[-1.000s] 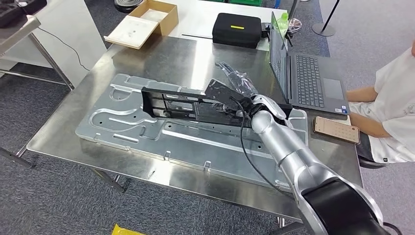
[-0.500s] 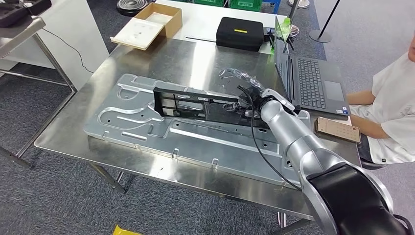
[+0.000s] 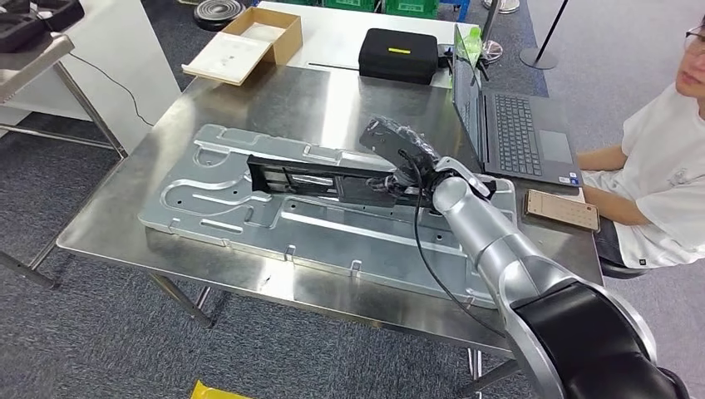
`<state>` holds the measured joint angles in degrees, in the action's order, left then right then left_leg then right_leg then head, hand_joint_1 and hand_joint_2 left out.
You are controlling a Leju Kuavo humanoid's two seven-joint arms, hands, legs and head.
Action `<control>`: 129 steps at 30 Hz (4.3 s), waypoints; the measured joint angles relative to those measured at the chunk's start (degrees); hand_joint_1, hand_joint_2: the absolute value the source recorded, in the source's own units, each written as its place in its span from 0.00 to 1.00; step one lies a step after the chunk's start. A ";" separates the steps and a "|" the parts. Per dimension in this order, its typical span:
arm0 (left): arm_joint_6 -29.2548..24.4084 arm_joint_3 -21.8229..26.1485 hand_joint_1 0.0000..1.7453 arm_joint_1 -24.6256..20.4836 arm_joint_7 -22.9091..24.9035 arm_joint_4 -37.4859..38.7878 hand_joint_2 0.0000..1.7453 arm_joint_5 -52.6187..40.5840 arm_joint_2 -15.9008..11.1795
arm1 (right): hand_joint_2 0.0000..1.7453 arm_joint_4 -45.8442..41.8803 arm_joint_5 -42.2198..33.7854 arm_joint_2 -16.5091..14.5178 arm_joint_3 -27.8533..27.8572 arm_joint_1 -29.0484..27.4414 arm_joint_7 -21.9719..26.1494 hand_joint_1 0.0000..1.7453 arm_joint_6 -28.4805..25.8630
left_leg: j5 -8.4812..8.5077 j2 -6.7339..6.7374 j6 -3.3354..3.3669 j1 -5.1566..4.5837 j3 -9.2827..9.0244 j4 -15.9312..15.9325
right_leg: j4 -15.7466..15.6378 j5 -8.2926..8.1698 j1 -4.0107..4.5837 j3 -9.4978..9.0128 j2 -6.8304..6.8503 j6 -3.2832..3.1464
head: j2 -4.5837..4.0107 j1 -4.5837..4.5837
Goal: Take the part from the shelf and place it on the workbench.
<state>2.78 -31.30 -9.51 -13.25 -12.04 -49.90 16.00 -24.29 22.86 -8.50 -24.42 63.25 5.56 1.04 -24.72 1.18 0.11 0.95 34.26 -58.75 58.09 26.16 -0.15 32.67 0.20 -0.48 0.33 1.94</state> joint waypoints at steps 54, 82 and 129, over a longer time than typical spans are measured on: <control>1.43 0.56 0.00 -0.51 -0.58 0.00 0.00 -7.01 0.20 | 0.00 -41.11 31.56 -5.93 12.05 -27.74 19.86 0.00 -40.97 | -0.53 -1.81 2.08 -0.22 -0.61 0.78 | 12.17 4.55 -0.51 8.06 -0.54 1.64 | 0.00 -0.06; 1.60 1.93 0.00 -0.87 -0.16 0.00 0.00 -7.12 0.35 | 0.00 -45.88 38.17 -5.62 2.65 -27.97 16.29 0.00 -41.08 | 0.47 -1.65 2.22 -0.33 -0.04 1.15 | 12.96 6.76 -0.15 6.76 0.39 1.38 | 0.00 -0.20; 0.11 7.30 0.00 -0.73 0.80 0.00 0.00 -4.37 0.44 | 0.00 -39.58 37.51 -9.18 1.67 -22.84 18.51 0.00 -41.08 | -5.94 -2.25 -0.86 -0.30 8.15 -13.11 | 0.17 -0.63 -0.52 1.40 0.57 -1.21 | 0.00 -0.82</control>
<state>2.89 -24.00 -10.24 -12.44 -12.04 -54.28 16.44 -63.87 60.37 -17.68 -22.75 40.41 24.08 -40.04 -30.65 -1.07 -0.75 0.65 42.40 -71.85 58.25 25.54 -0.67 34.07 0.77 -1.69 0.33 1.11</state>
